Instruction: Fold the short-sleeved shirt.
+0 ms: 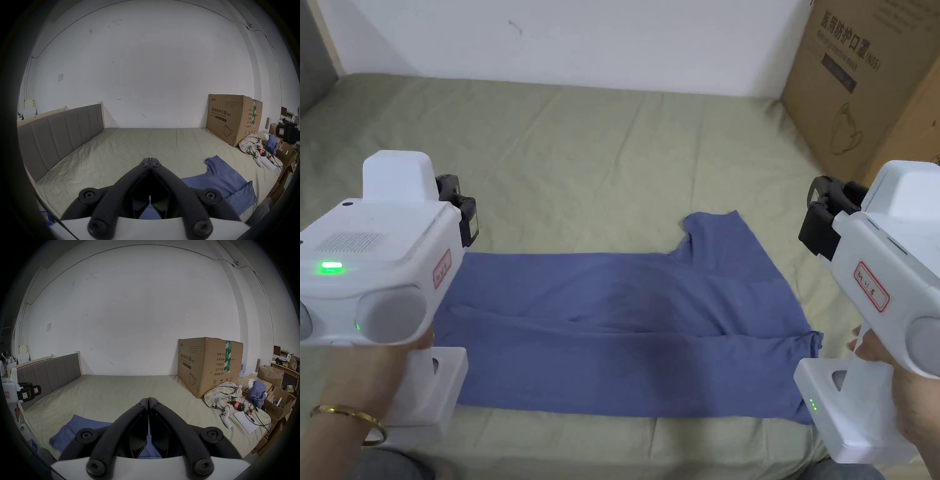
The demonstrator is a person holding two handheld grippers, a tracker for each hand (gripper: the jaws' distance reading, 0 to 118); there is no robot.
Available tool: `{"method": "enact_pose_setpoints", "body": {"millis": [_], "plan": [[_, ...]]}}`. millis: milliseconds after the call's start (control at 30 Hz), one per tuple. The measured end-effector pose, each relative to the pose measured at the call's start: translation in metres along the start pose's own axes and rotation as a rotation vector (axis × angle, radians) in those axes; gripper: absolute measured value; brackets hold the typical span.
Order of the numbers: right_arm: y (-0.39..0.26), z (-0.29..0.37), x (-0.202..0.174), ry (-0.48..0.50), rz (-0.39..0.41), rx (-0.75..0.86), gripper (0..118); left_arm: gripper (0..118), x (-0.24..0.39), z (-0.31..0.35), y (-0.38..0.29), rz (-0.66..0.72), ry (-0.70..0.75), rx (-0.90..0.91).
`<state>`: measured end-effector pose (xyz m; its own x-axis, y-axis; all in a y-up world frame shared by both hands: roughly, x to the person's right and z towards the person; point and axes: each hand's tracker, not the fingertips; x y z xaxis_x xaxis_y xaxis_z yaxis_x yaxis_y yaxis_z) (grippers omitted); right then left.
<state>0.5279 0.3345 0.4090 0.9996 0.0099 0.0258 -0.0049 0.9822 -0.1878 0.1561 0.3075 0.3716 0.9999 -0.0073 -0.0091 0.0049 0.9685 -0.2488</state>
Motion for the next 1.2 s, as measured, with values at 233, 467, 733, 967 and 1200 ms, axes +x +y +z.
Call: {"method": "enact_pose_setpoints", "body": {"millis": [233, 467, 733, 967, 1200], "plan": [[0.003, -0.029, -0.002, 0.022, 0.015, -0.022, 0, 45, -0.023, -0.094, 0.024, 0.070, -0.009, -0.218], [0.004, -0.071, 0.000, 0.023, 0.027, -0.053, 0, 118, -0.047, -0.218, 0.018, 0.102, 0.007, -0.569], [-0.015, -0.118, 0.008, -0.012, 0.012, -0.147, 0, 118, -0.069, -0.325, -0.050, 0.079, 0.086, -0.964], [-0.054, -0.139, 0.011, -0.025, 0.003, -0.266, 0, 92, -0.085, -0.348, -0.084, 0.101, 0.129, -1.027], [-0.064, -0.145, 0.004, -0.019, 0.018, -0.301, 0, 25, -0.083, -0.341, -0.094, 0.163, 0.094, -1.054]]}}
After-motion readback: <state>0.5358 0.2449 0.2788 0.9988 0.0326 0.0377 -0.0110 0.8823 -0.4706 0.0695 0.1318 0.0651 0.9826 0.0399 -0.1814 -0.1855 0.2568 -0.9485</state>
